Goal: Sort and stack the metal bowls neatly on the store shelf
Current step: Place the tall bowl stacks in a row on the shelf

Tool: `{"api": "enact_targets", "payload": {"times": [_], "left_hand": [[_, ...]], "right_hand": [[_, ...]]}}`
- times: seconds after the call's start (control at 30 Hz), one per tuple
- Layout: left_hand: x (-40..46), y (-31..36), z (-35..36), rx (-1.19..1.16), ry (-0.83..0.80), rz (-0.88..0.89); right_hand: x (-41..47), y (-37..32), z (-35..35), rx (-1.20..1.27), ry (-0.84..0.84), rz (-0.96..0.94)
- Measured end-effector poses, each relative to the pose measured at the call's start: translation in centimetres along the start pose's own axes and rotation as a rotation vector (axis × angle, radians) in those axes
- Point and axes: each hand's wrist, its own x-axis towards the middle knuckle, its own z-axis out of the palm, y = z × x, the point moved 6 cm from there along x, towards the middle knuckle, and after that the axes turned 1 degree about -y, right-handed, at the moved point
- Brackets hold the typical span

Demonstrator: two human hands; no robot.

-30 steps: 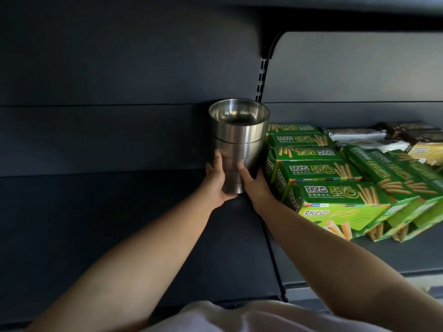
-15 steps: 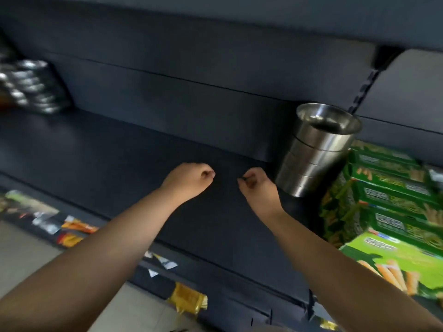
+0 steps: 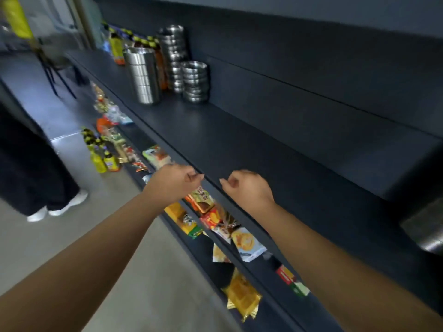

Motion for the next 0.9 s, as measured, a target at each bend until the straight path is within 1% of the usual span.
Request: {"api": "enact_targets", "payload": {"times": [0.2, 0.33, 0.47, 0.6, 0.67, 0.9], "left_hand": [[-2.4, -11.8, -5.2, 0.012, 0.034, -0.058], [-3.9, -19.2, -8.9, -0.016, 0.077, -0.112], [-4.3, -25.6, -12.0, -0.061, 0.125, -0.192], [-3.1, -29.5, -13.8, -0.121, 0.149, -0.19], [-1.9, -30.7, -14.2, -0.136, 0.152, -0.176], [5.5, -34.8, -15.0, -0.193, 0.178, -0.13]], "right_hand": [[2.7, -11.8, 6.2, -0.017, -0.006, -0.076], [4.7, -19.1, 9.4, -0.019, -0.059, -0.103], [6.7, -24.7, 11.8, -0.006, -0.087, -0.124], [9.2, -28.6, 13.4, -0.079, -0.075, -0.185], [10.8, -29.9, 14.0, -0.074, -0.059, -0.198], [19.1, -31.2, 17.1, -0.053, -0.126, -0.137]]}}
